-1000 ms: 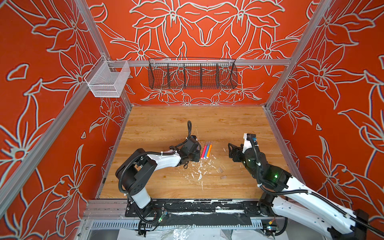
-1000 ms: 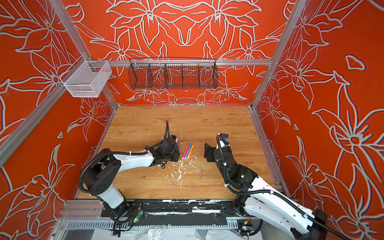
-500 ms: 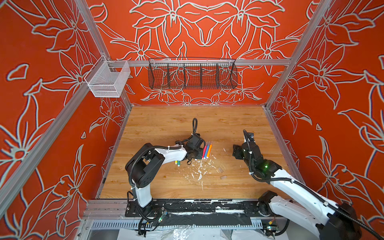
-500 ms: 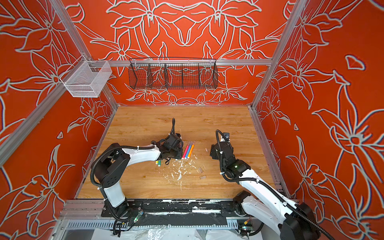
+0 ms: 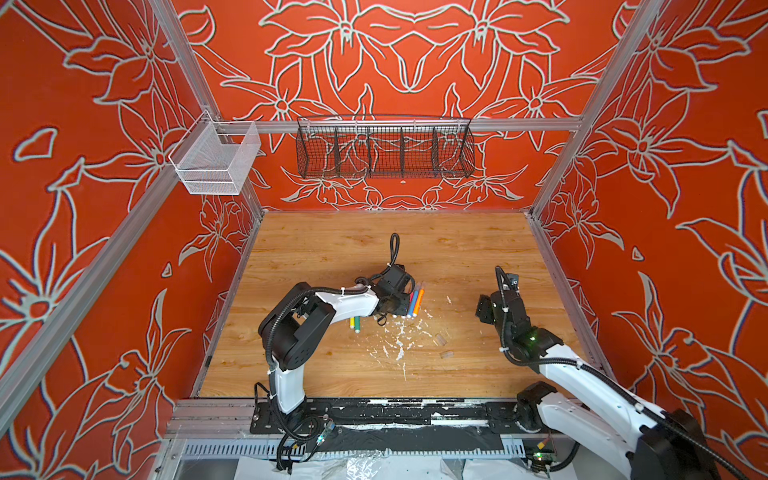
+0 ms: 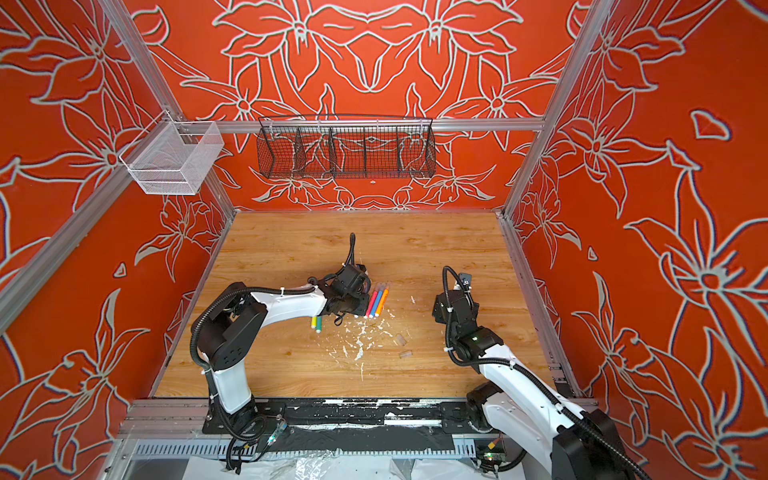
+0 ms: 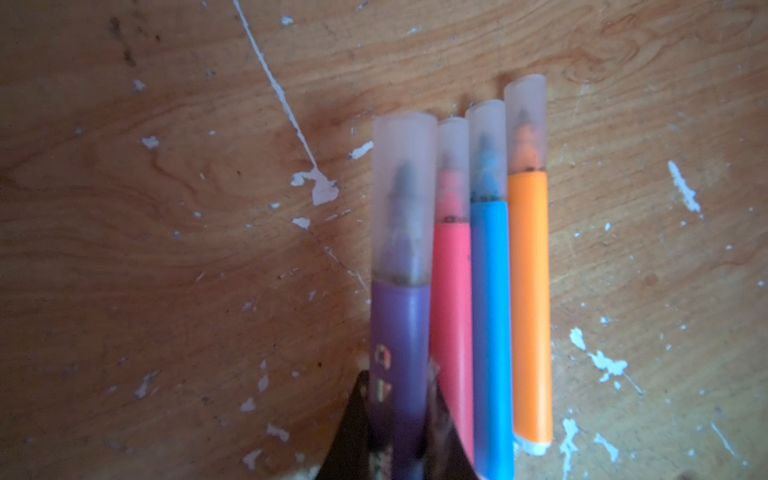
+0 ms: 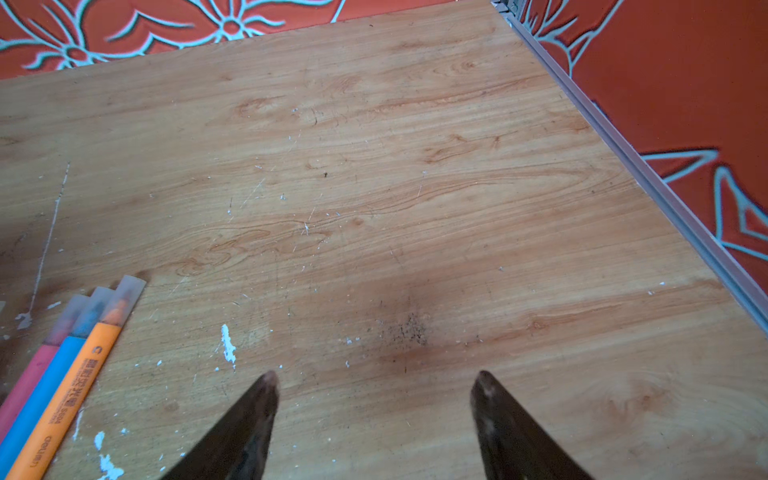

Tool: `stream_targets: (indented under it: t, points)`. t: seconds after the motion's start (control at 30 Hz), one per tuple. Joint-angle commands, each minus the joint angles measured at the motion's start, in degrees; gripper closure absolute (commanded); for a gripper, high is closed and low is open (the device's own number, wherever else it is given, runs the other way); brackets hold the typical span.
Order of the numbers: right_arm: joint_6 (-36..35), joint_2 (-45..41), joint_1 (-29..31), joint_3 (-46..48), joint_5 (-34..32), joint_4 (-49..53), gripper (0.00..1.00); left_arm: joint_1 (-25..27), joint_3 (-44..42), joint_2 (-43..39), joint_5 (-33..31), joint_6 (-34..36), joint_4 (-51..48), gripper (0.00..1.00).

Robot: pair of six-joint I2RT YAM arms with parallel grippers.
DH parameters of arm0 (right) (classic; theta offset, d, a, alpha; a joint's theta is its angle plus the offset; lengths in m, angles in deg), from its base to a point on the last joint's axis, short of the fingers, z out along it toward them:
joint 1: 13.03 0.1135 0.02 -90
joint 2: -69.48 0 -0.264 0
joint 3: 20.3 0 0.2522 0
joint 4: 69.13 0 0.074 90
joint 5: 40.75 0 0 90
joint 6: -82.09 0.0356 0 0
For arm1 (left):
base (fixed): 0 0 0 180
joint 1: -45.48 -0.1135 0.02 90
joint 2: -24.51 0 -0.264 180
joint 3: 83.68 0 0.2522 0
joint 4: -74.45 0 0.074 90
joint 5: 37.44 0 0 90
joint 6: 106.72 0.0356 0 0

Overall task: Insert the pens into the pen caps
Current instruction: 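Lay the purple marker beside the pink marker and open the left gripper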

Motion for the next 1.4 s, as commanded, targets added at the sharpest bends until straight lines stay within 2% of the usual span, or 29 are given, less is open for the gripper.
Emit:
stream_targets:
  t: [0.0, 0.33, 0.5, 0.7, 0.87, 1.07, 1.23, 1.37]
  points:
    - [-0.14, -0.77, -0.35, 0.82, -1.32, -2.12, 0.25, 0.18, 1.37, 1.16, 0.59, 0.36, -1.26, 0.93]
    - [-0.13, -1.95, -0.35, 1.55, -0.87, -2.29, 0.25, 0.18, 2.56, 0.5, 1.56, 0.57, -1.96, 0.77]
    - [-0.14, -2.38, -0.35, 1.82, -0.72, -2.5, 0.25, 0.18, 3.39, 0.14, 2.09, 0.75, -2.56, 0.73]
    - [-0.23, -2.05, -0.35, 2.08, -0.53, -3.16, 0.25, 0.18, 2.13, -3.26, 1.48, 0.9, -3.47, 0.73]
    - [-0.14, -0.15, -0.35, 1.12, -1.49, -3.27, 0.26, 0.18, -3.95, -13.64, -0.42, 1.27, -2.96, 0.73]
    - [0.03, 0.81, -0.35, 0.69, -1.3, -2.82, 0.28, 0.18, -15.46, -34.02, -4.21, 0.46, -2.32, 0.67]
    - [0.13, -0.33, -0.35, 1.53, -1.33, -3.44, 0.29, 0.18, -22.22, -47.22, -10.72, -4.14, -8.56, 0.64]
    - [-0.09, -0.73, -0.35, 1.82, -0.61, -3.61, 0.29, 0.18, -28.47, -55.83, -12.34, -7.87, -8.97, 0.64]
